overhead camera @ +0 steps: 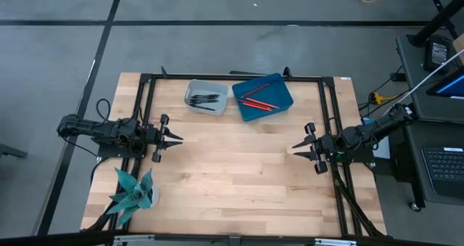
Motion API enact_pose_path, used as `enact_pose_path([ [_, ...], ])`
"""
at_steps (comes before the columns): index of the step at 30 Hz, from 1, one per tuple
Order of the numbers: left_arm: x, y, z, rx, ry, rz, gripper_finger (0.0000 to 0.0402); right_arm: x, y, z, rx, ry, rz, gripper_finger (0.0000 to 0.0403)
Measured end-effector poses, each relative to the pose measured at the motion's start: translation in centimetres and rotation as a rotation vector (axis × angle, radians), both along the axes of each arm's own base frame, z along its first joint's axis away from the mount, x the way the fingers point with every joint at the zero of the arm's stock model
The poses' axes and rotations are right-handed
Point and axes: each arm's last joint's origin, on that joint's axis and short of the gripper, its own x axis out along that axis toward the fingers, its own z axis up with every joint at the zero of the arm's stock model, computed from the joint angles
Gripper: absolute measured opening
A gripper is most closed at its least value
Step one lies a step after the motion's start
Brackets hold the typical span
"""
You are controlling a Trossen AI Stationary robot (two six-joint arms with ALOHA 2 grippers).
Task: Sort pens & pencils
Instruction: Return to Home Position
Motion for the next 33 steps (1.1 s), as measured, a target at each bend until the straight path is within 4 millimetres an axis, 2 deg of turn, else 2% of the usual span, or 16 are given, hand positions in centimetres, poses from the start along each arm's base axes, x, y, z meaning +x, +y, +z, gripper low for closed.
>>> enact_pose_path([
  [2,0.0,0.0,0.0,0.0,0.0,0.0,0.0051,0.0,0.0,-0.01,0.007,0.001,0.0,0.0103],
  [9,0.0,0.0,0.0,0.0,0.0,0.0,0.0051,0.0,0.0,0.01,0.199,0.037,0.017,0.0103],
  [33,-0.01,0.0,0.04,0.001,-0.001,0.0,0.0051,0.0,0.0,0.01,0.204,0.038,0.016,0.0103],
])
